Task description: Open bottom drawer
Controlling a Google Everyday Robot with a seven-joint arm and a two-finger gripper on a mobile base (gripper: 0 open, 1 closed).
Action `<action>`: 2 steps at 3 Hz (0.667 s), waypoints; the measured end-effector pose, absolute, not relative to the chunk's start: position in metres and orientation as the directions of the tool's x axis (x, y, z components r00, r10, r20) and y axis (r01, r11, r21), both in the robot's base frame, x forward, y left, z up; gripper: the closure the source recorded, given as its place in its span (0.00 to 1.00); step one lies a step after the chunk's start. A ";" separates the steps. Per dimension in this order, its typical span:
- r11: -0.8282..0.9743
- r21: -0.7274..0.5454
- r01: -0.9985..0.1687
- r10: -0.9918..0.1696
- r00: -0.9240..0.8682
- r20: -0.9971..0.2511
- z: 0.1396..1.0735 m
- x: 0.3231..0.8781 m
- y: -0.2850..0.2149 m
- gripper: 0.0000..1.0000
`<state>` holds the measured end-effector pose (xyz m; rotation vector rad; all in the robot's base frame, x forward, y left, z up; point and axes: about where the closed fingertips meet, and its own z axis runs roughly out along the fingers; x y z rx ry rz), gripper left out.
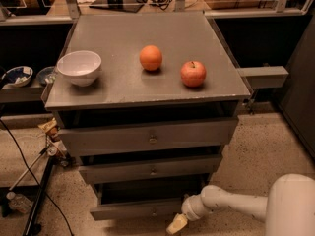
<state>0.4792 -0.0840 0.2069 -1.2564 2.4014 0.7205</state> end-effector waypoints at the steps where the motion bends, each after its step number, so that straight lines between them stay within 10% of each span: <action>1: 0.473 0.297 -0.830 -0.656 -0.556 -0.510 0.208 0.475 -0.082 0.00; 2: 0.473 0.297 -0.830 -0.656 -0.557 -0.510 0.209 0.475 -0.083 0.00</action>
Offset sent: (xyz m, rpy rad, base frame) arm -0.0947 -0.0628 0.0202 0.1477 0.0620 -0.1152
